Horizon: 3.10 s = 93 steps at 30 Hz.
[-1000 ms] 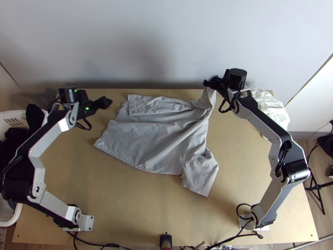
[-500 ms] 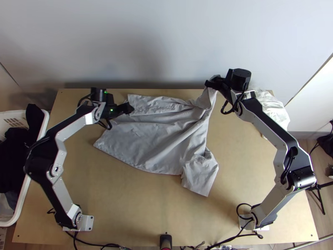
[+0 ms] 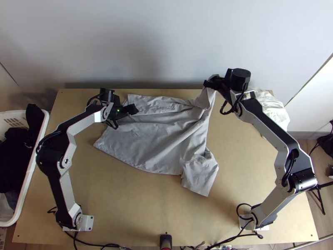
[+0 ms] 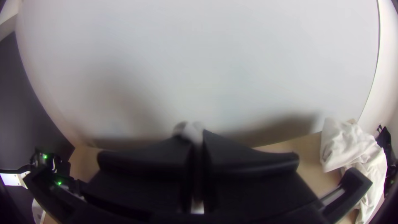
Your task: Fold the t-shirt
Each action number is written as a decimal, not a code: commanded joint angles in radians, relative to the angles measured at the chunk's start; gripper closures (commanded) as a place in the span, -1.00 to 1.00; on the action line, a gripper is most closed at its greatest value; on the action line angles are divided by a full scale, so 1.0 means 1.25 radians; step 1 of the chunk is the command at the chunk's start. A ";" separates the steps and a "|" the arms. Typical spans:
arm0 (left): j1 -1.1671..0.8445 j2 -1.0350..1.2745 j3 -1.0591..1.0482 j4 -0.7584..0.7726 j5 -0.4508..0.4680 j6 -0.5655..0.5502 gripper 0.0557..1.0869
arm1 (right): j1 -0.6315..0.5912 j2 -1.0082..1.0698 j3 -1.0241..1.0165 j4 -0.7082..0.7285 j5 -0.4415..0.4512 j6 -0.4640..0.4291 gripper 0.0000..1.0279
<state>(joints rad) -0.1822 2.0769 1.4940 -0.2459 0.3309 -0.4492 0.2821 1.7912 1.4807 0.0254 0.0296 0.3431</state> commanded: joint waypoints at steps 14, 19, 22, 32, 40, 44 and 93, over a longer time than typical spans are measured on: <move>-0.021 0.032 0.048 0.011 -0.022 -0.068 -0.22 | 0.004 -0.022 -0.020 -0.012 0.007 0.003 0.95; -0.020 0.038 0.043 -0.014 -0.028 -0.085 0.93 | 0.005 -0.029 -0.027 -0.012 0.011 0.002 0.95; -0.011 0.011 0.026 -0.014 -0.041 -0.076 0.93 | 0.003 -0.034 -0.032 -0.012 0.011 -0.001 0.95; 0.011 -0.039 0.022 -0.072 -0.043 -0.046 0.93 | 0.011 -0.035 -0.033 -0.010 0.011 0.002 0.95; 0.014 -0.050 0.032 -0.079 -0.041 -0.043 0.93 | 0.016 -0.034 -0.033 -0.009 0.012 0.003 0.95; 0.010 -0.049 0.063 -0.094 -0.041 -0.047 0.93 | 0.016 -0.038 -0.035 -0.010 0.012 0.003 0.95; 0.141 -0.579 0.151 -0.189 -0.067 -0.178 0.93 | 0.100 -0.459 0.183 -0.244 0.104 -0.001 0.95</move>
<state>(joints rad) -0.0154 1.5269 1.6714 -0.4404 0.2531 -0.6292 0.3790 1.3209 1.6550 -0.1905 0.1600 0.3611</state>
